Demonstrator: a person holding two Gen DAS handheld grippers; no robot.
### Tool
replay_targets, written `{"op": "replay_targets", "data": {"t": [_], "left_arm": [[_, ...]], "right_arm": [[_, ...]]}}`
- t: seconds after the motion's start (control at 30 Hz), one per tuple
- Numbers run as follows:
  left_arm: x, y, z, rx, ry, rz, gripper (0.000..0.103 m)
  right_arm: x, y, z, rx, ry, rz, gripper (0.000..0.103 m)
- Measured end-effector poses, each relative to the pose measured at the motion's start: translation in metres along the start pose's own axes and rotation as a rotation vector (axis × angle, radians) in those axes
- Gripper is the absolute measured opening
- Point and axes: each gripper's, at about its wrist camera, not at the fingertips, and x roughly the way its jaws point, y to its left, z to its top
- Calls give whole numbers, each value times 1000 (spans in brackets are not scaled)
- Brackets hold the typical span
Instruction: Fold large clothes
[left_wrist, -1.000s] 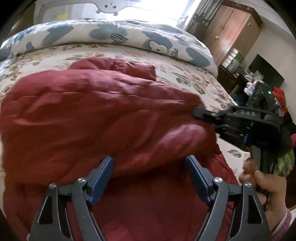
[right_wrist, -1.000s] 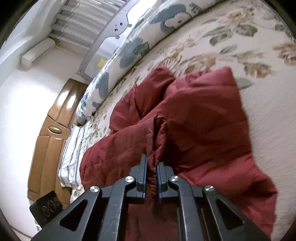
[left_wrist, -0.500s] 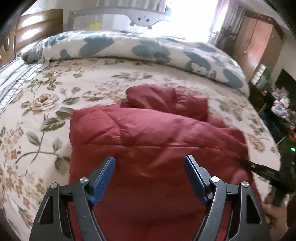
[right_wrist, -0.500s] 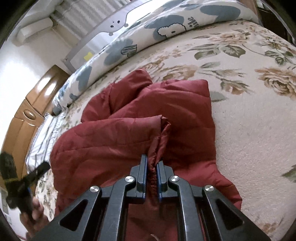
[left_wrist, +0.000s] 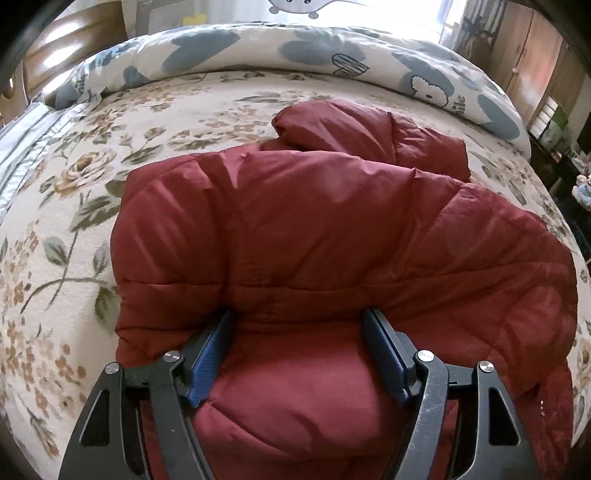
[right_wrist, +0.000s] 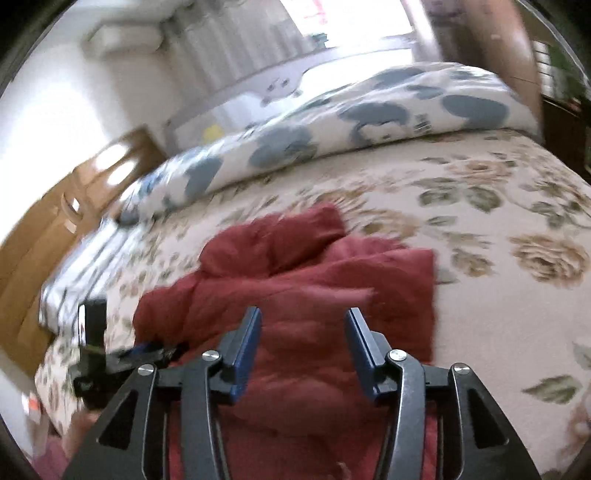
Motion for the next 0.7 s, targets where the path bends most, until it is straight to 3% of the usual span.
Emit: {"op": "replay_targets", "data": {"t": [0.1, 0.27, 0.5, 0.7], "left_arm": [[5, 8, -2, 7, -8, 4, 72], [3, 9, -4, 26, -5, 16, 72], [-27, 11, -10, 40, -43, 21, 70], [-10, 24, -14, 14, 20, 17, 71]], "right_arm": [[31, 10, -10, -47, 72, -35, 49], [75, -15, -33, -50, 196, -155, 46], [81, -19, -42, -64, 193, -177, 46], [74, -21, -38, -16, 180, -155, 46]]}}
